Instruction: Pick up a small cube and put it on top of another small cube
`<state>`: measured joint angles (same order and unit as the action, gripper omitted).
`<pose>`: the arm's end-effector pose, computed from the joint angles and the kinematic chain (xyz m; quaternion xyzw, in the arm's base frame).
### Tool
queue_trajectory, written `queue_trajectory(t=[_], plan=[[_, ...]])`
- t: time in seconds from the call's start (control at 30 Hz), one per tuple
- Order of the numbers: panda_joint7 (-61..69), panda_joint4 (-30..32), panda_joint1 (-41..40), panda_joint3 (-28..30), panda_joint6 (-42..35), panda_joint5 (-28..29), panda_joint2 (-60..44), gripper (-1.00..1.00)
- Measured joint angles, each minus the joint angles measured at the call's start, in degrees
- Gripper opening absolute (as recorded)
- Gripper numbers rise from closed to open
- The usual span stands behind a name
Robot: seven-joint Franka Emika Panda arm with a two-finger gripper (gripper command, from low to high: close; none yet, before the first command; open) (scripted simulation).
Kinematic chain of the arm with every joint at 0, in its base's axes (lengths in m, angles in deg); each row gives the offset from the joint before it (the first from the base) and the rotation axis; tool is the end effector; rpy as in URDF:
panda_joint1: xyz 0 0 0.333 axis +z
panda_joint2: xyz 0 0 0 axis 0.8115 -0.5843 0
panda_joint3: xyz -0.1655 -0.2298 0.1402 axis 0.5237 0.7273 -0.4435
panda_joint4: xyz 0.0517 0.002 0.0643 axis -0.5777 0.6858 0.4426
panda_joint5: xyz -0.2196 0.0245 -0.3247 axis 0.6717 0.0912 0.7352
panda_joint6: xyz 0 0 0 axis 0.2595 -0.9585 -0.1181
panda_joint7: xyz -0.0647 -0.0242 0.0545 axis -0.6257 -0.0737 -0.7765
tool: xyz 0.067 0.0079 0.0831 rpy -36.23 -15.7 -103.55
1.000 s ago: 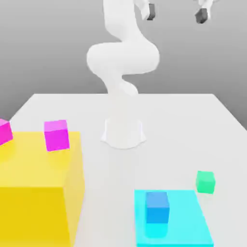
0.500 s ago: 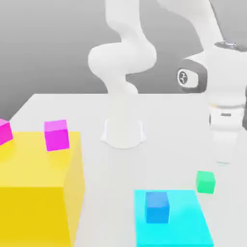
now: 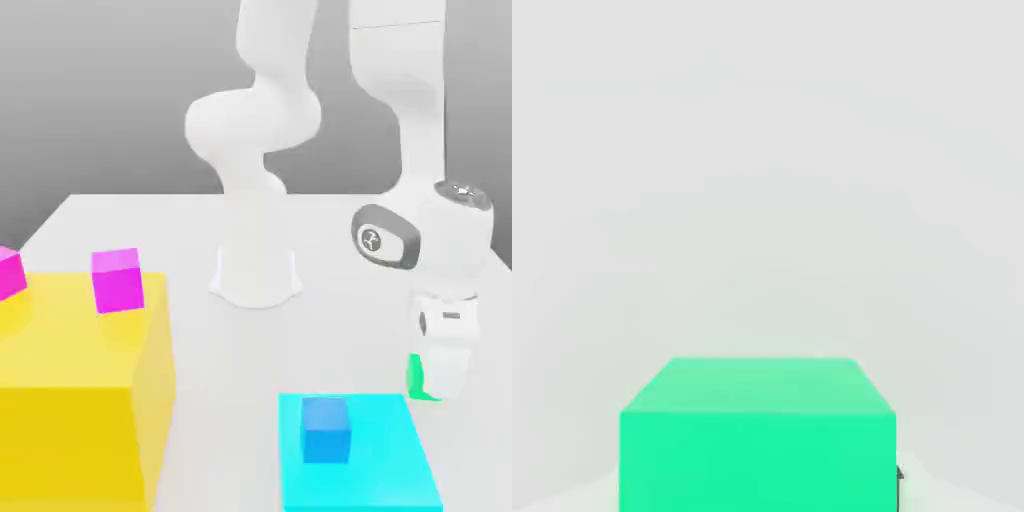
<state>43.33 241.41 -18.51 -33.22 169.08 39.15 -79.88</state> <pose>0.2884 0.2538 0.1356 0.9479 0.3184 -0.0001 0.0004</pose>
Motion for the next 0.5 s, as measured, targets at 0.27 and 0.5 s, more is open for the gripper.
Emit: queue_trajectory(t=[0.27, 0.5], plan=[[6.6, -0.2, -7.6, -0.3, -14.1, -6.8, 14.3, -1.00], [11.3, -9.3, -24.5, 8.9, -30.1, -5.6, 22.5, -1.00]])
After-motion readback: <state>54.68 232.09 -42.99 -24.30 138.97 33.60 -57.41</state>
